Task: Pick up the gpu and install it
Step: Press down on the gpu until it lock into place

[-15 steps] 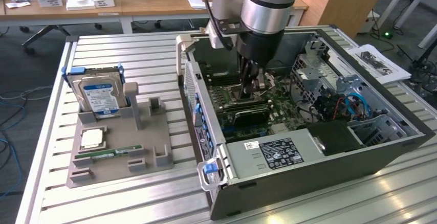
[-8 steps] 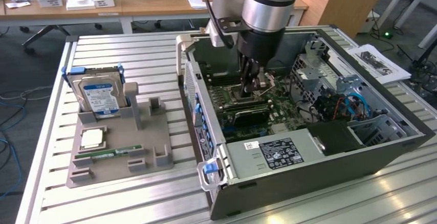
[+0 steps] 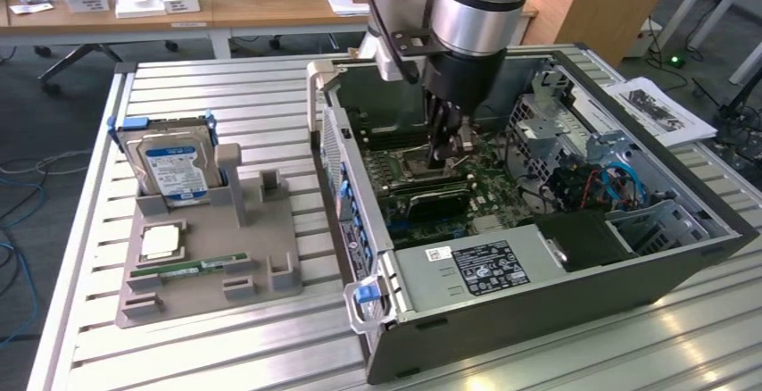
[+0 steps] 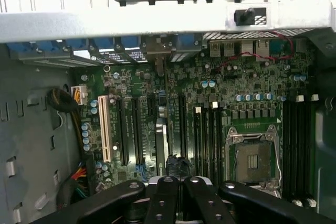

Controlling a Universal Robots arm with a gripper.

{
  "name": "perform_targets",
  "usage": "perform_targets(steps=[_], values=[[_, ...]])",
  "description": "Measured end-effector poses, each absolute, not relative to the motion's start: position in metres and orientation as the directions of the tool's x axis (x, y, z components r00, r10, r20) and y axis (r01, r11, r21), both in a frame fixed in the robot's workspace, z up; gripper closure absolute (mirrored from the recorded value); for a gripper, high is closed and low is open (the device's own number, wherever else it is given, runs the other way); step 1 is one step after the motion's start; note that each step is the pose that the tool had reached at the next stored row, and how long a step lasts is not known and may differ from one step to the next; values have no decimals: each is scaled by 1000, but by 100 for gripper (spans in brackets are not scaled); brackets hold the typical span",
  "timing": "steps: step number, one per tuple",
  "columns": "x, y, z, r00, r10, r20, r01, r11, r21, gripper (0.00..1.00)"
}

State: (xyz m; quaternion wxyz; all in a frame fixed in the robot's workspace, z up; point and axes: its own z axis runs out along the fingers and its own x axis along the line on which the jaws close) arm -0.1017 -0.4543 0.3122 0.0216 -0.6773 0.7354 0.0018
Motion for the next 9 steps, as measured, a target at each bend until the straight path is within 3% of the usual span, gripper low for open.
perform_targets(steps=[9], values=[[-99, -454, 312, -82, -996, -34, -996, 83, -27, 89]])
